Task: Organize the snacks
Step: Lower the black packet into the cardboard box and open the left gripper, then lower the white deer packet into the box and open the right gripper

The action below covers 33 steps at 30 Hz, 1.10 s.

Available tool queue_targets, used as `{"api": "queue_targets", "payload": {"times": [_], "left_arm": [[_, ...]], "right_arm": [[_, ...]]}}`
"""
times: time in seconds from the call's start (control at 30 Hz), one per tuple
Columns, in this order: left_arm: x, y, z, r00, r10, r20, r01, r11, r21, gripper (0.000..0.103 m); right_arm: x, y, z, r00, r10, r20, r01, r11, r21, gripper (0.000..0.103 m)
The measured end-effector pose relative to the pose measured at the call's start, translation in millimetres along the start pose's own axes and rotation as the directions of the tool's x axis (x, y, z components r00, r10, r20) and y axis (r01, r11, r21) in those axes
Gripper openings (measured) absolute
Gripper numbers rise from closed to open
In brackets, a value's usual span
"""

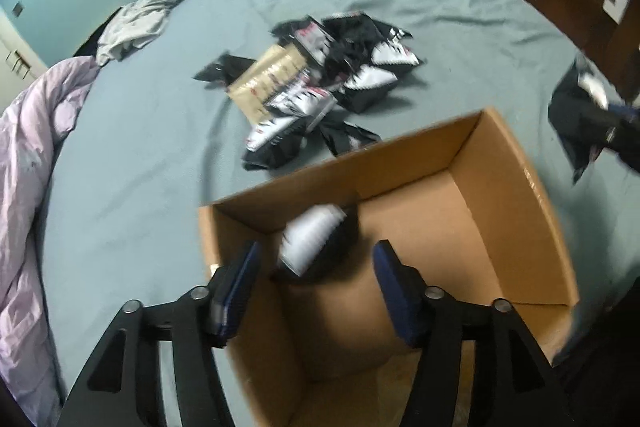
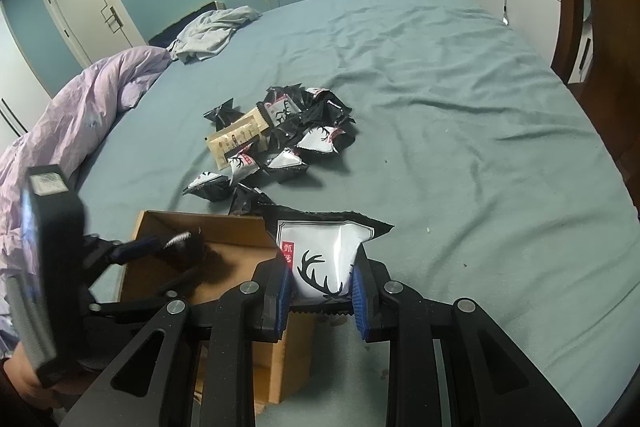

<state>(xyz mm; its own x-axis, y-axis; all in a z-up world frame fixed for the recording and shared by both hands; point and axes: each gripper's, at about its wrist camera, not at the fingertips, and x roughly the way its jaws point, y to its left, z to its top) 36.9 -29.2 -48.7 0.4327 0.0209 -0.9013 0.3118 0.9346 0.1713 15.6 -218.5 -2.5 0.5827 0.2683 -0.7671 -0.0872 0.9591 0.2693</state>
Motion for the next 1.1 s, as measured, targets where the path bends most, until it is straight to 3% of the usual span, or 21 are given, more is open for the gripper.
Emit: {"api": "queue_targets", "payload": {"times": [0.07,0.17,0.3,0.43,0.53,0.63,0.73,0.83,1.1], "left_arm": [[-12.6,8.8,2.2,0.999,-0.026,0.024,0.026,0.999,-0.029,0.067],[-27.7,22.4,4.9,0.998,0.010,0.057,-0.006,0.998,-0.055,0.076],[-44.0,51.3,7.9,0.995,0.027,0.100,-0.014,0.993,-0.121,0.076],[-69.8,82.0,10.0,0.981,0.088,0.176,-0.046,0.972,-0.228,0.077],[-85.6,90.1,9.6,0.968,0.097,0.230,-0.042,0.972,-0.232,0.080],[-87.3,92.4,8.5,0.965,0.118,0.236,-0.065,0.973,-0.220,0.080],[-86.6,98.6,5.6,0.975,0.055,0.217,-0.001,0.970,-0.242,0.080],[-92.3,106.9,2.6,0.971,0.001,0.239,0.066,0.960,-0.273,0.080],[-91.0,117.4,0.3,0.970,-0.005,0.241,0.080,0.950,-0.301,0.080]], "right_arm": [[-0.8,-1.0,-0.3,1.000,-0.006,0.001,0.006,1.000,0.004,0.023],[-2.1,0.0,-1.1,1.000,-0.016,0.005,0.016,1.000,0.004,0.023],[0.7,8.8,-1.9,0.999,-0.032,-0.007,0.032,0.999,-0.020,0.023],[4.8,22.1,-0.8,0.999,-0.020,-0.044,0.018,0.999,-0.031,0.023],[11.9,47.3,-1.7,0.996,-0.047,-0.070,0.039,0.993,-0.112,0.023],[25.8,70.5,-3.7,0.993,0.001,-0.119,-0.017,0.991,-0.133,0.023],[41.5,80.5,-5.3,0.988,0.030,-0.149,-0.046,0.994,-0.104,0.023],[61.6,91.1,-7.5,0.981,0.017,-0.191,-0.036,0.995,-0.092,0.023],[103.9,127.0,-1.5,0.963,-0.030,-0.267,-0.006,0.991,-0.131,0.024]]}}
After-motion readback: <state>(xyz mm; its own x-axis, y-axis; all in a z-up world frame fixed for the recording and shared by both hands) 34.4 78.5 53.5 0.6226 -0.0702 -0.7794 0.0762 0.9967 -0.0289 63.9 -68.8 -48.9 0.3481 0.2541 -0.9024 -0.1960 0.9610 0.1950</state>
